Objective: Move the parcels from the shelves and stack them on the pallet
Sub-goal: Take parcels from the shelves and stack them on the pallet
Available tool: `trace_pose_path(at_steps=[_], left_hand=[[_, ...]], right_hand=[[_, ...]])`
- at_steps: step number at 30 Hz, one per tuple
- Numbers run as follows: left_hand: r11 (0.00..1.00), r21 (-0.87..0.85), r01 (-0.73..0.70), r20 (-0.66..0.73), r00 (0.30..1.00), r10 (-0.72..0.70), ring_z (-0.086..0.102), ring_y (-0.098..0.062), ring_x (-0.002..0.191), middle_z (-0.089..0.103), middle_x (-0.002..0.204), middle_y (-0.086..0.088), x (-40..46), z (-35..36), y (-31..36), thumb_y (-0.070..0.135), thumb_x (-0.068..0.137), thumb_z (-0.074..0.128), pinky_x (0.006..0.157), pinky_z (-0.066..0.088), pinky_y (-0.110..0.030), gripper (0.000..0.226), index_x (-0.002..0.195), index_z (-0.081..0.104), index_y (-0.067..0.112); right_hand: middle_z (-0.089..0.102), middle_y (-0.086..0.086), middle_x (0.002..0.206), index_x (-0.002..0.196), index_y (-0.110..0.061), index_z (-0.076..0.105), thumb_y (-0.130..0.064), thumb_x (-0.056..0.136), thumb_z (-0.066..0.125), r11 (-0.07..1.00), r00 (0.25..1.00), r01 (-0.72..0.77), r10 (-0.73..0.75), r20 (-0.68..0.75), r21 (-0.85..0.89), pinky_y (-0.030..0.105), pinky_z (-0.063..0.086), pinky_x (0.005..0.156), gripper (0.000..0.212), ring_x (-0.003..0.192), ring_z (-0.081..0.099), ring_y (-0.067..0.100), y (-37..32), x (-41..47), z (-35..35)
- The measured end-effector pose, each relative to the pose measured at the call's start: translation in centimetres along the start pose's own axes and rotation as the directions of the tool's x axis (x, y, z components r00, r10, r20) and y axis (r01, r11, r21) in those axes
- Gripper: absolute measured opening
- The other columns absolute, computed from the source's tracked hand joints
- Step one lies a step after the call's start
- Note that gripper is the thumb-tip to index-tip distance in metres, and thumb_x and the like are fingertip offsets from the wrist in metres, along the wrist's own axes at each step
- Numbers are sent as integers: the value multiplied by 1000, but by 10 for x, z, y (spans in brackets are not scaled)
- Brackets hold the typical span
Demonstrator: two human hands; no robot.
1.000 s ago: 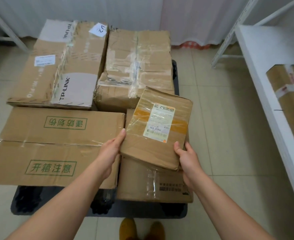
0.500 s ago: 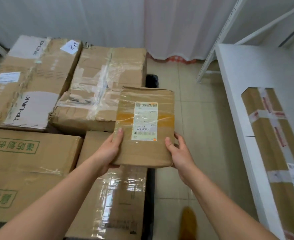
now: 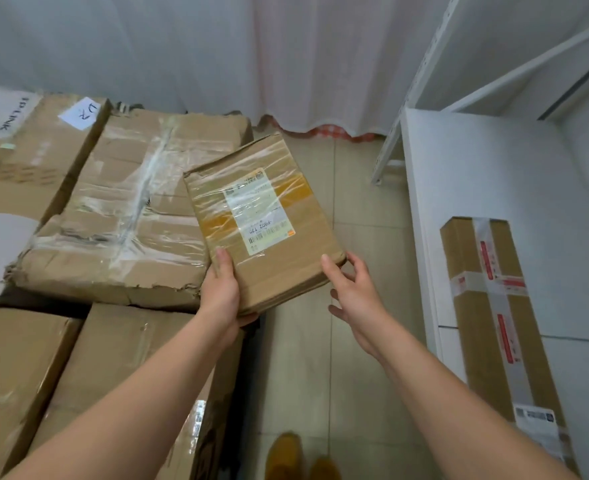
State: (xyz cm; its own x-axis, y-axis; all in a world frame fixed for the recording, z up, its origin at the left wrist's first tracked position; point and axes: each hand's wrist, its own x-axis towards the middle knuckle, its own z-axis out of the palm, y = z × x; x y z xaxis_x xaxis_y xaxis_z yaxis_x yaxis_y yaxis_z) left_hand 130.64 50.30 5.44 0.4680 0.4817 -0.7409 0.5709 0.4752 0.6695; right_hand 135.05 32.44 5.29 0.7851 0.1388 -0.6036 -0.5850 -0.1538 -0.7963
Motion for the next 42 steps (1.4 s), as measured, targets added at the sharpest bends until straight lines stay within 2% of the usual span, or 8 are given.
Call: trace_pose_path(at_steps=[5,12,15,20,26,31,38,42], left_hand=[[996,-88,-3,-31,1000,0,59,-28,107,58,126,0,47,20,43,69,95,30,78,54,-51,53,136,45,38],[964,-246,97,-11,995,-103,63,-28,102,63,124,-1,130,22,125,66,97,29,85,51,-61,50,133,47,37],[941,-318,116,-19,992,-128,64,-28,97,65,119,-3,155,11,157,65,97,33,71,55,-54,51,133,49,32],[924,-371,90,-100,986,-136,64,-30,105,64,123,-6,196,-13,200,59,90,57,60,58,-47,49,126,55,25],[883,-469,14,-189,975,-116,61,-29,111,62,124,-4,246,-27,239,51,90,62,73,59,-56,52,132,50,23],[838,-545,-24,-296,941,-165,62,-27,112,64,125,-1,296,-30,265,54,93,56,79,58,-58,46,131,53,27],[826,-556,-96,-521,814,-256,64,-25,99,66,112,-3,334,-15,288,46,95,57,85,56,-56,27,110,60,24],[865,-499,-57,-546,795,-263,64,-26,102,66,116,-4,339,-33,296,45,92,63,85,56,-54,42,126,58,20]], right_hand=[[48,-5,136,145,-44,25,-50,89,63,1000,997,13,-14,75,16,42,50,97,68,120,55,24,-49,61,27],[58,-15,113,119,-42,39,-42,94,60,996,993,55,-47,104,-77,43,49,102,33,114,61,24,-130,177,92],[60,-7,123,125,-39,43,-43,93,62,990,991,56,-39,132,-127,41,50,101,37,112,62,22,-159,210,128],[59,-10,108,124,-34,44,-40,96,59,984,977,16,23,212,-180,27,55,74,33,105,64,24,-203,254,182],[47,-4,141,145,-37,34,-48,92,61,966,932,-20,111,345,-257,43,51,99,60,120,57,26,-238,321,247],[55,-5,132,135,-44,37,-61,81,64,909,884,57,146,444,-413,46,49,100,64,112,61,24,-262,381,301],[55,-7,109,118,-29,46,-33,87,72,847,819,-38,330,469,-530,38,56,90,42,101,65,24,-293,435,323],[56,-2,111,117,-23,47,-31,88,68,737,805,-12,408,431,-675,41,53,93,36,103,60,23,-294,445,333]])
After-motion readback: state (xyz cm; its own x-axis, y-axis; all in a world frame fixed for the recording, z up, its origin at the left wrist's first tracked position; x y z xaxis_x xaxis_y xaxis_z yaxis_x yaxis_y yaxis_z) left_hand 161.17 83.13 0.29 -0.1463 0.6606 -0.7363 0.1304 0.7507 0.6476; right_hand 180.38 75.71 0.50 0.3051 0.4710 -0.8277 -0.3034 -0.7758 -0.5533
